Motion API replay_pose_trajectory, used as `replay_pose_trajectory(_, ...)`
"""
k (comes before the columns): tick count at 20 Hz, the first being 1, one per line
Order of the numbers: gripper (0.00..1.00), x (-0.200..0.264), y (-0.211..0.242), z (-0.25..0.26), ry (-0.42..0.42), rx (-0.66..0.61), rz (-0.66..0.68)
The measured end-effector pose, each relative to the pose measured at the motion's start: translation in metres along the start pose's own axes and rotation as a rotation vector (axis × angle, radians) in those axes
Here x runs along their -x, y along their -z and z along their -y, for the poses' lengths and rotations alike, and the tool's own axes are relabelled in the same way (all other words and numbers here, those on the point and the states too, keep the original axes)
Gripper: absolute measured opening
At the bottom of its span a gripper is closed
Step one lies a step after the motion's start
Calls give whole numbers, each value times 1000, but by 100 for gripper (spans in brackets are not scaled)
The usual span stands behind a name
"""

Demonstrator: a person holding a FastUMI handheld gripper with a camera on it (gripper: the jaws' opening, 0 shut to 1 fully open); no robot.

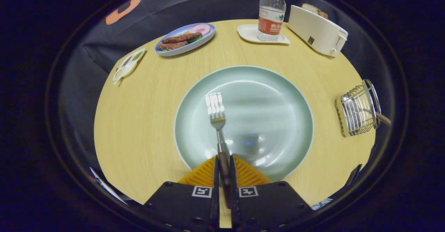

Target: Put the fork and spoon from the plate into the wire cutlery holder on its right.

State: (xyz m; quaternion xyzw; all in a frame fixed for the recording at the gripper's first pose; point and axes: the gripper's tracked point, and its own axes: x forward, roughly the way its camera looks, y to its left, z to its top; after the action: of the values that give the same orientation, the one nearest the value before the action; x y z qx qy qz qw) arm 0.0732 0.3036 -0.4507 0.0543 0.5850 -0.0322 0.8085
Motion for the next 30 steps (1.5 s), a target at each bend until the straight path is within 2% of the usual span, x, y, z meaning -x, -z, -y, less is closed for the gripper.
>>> replay_pose_trajectory(2,11,1,1,3,-3,1,1)
replay_pose_trajectory(3,2,6,0,5,-7,2,-9)
replay_pose_trajectory(8,2,38,-6,16,-69,22,-7)
replay_pose_trajectory(12,2,71,-14,43,-84,45,9)
replay_pose_trajectory(20,2,132,-27,133,-93,100,12)
replay_pose_trajectory(30,2,177,-26,255,-40,113,-12)
